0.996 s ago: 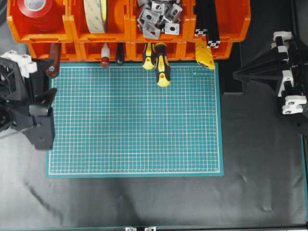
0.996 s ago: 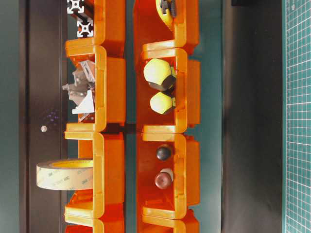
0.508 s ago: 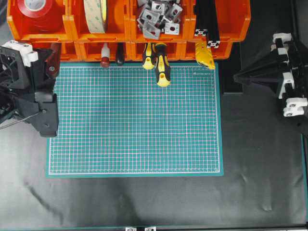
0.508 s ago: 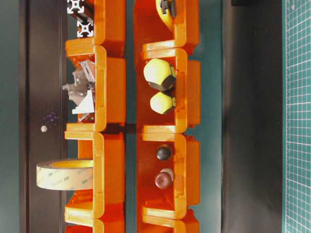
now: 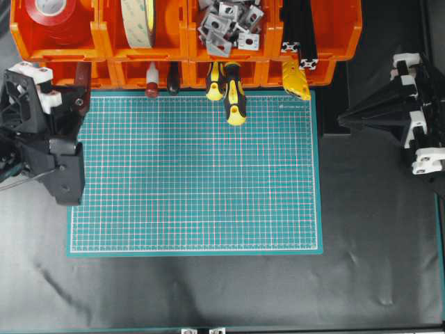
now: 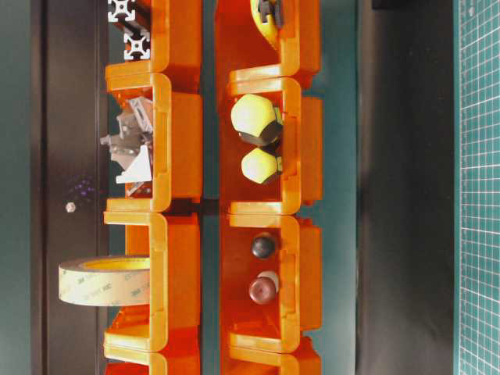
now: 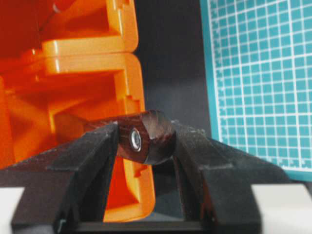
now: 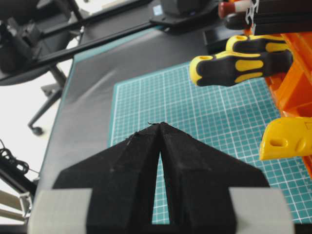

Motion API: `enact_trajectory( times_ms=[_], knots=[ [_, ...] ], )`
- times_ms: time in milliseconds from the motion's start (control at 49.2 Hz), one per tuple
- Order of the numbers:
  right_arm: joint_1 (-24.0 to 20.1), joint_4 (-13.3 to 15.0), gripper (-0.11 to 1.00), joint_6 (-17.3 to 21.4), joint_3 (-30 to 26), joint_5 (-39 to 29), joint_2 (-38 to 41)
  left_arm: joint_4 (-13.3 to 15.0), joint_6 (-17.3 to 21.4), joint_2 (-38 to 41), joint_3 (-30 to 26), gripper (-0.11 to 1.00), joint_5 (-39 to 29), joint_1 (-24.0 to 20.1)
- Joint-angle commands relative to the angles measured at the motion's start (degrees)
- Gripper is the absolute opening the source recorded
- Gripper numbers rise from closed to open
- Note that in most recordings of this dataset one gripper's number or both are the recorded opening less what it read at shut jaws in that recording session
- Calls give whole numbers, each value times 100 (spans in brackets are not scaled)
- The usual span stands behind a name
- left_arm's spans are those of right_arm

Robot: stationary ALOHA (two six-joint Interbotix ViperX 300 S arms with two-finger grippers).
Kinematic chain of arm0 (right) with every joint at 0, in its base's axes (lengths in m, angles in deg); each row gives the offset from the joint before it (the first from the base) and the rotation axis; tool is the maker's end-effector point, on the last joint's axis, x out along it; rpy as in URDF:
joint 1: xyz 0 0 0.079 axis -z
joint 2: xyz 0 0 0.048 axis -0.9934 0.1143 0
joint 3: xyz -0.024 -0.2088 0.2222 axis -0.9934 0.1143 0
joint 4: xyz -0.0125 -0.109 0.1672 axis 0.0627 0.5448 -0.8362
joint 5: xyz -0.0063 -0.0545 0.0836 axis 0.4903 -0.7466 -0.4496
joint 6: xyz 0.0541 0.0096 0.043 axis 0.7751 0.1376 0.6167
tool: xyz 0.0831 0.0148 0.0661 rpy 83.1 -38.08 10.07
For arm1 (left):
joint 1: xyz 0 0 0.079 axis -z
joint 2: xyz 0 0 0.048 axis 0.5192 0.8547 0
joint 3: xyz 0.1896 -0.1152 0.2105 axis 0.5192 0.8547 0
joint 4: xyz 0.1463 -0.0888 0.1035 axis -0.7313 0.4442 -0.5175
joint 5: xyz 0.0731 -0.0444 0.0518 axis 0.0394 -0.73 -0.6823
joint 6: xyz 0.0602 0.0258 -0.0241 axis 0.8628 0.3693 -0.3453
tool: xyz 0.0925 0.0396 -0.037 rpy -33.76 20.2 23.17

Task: Pick scraper from container rack with left arm.
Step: 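Close the left gripper on the brown scraper handle, then pull the scraper out of the rack with the left gripper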

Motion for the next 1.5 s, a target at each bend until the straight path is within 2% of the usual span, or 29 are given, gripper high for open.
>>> enact_trajectory(
  times_ms=[0,163,345,528,610,752,833,955,1199,1483],
  knots=[
    [-26,9,0,0,-62,79,26,9,0,-35,-255,36,-299,158],
    [-35,9,0,0,-62,88,26,9,211,-79,-721,32,-993,519],
    [-35,9,0,-18,-53,79,26,9,791,-97,-1485,22,-1811,914],
    [-35,18,0,-18,-44,79,26,9,1397,-79,-2276,20,-2496,1362],
    [-35,18,0,-18,-18,88,26,9,1644,-70,-2646,20,-2672,1635],
    [-35,9,0,0,70,79,26,9,1793,0,-3190,20,-2610,2153],
    [-26,18,0,-9,62,97,9,9,1731,105,-3331,20,-2320,2320],
    [-18,9,0,0,62,176,-26,0,1740,431,-3340,20,-1424,2268],
    [-18,9,0,9,35,290,-141,9,1740,1011,-3199,20,167,1503],
    [-18,9,0,9,18,290,-211,0,2021,1617,-2988,20,1995,466]
  ],
)
